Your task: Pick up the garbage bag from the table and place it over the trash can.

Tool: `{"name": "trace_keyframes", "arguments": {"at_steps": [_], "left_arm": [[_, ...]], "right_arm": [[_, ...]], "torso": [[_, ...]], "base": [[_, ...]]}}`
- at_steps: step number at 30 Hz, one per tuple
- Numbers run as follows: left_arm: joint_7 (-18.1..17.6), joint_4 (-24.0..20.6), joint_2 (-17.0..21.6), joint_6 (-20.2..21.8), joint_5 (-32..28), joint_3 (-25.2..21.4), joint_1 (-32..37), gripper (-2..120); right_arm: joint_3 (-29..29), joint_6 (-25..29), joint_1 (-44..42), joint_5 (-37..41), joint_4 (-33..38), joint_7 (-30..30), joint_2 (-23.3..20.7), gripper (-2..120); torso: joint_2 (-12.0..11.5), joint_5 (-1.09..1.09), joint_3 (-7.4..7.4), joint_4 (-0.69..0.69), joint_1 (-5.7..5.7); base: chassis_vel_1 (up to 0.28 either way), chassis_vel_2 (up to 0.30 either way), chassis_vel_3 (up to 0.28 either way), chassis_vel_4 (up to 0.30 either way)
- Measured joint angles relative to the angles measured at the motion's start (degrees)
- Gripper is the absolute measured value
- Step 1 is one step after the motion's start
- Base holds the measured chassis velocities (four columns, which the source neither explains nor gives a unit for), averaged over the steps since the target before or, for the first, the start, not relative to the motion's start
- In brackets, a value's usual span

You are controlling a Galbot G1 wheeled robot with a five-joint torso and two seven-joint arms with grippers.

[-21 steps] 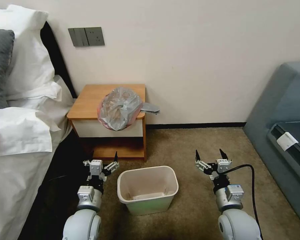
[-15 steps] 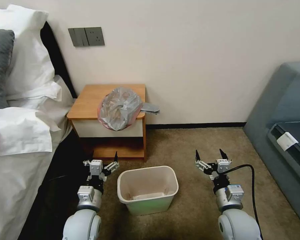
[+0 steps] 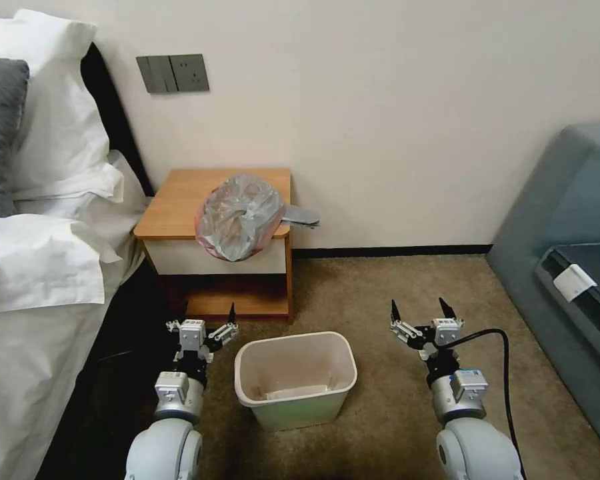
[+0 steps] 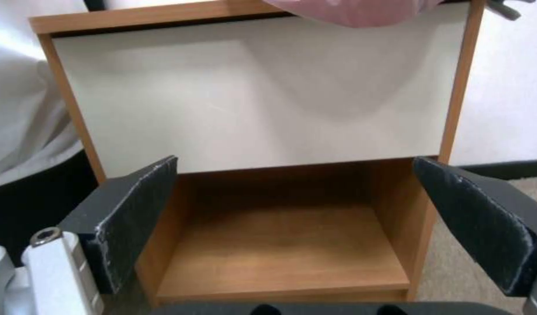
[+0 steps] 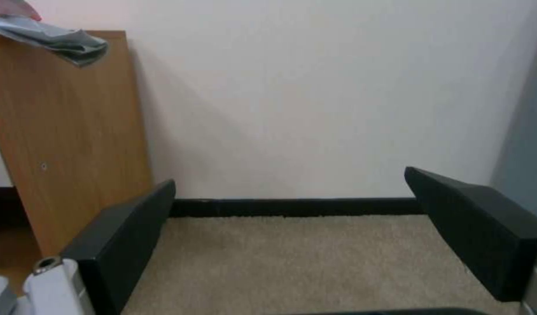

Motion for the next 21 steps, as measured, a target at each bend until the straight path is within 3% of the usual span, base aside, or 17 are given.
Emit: {"name": "trace_keyframes", "arguments": {"at_steps": [15, 21], "left_arm": [[-0.09, -1.04, -0.07, 0.08, -0.2, -0.37, 0.5, 100], [-1.12, -8.82, -0.9, 0.99, -2.45, -3.65, 4.33, 100]], "right_arm": [[0.0, -0.15, -0.39, 0.05, 1.01, 0.03, 0.04, 100], [0.0, -1.72, -4.16, 0.77, 10.55, 1.15, 0.62, 100]], "torso": [[0.0, 0.0, 0.0, 0.0, 0.0], [0.0, 0.0, 0.0, 0.0, 0.0]], "base": [[0.0, 0.0, 0.0, 0.0], [0.0, 0.0, 0.0, 0.0]]}}
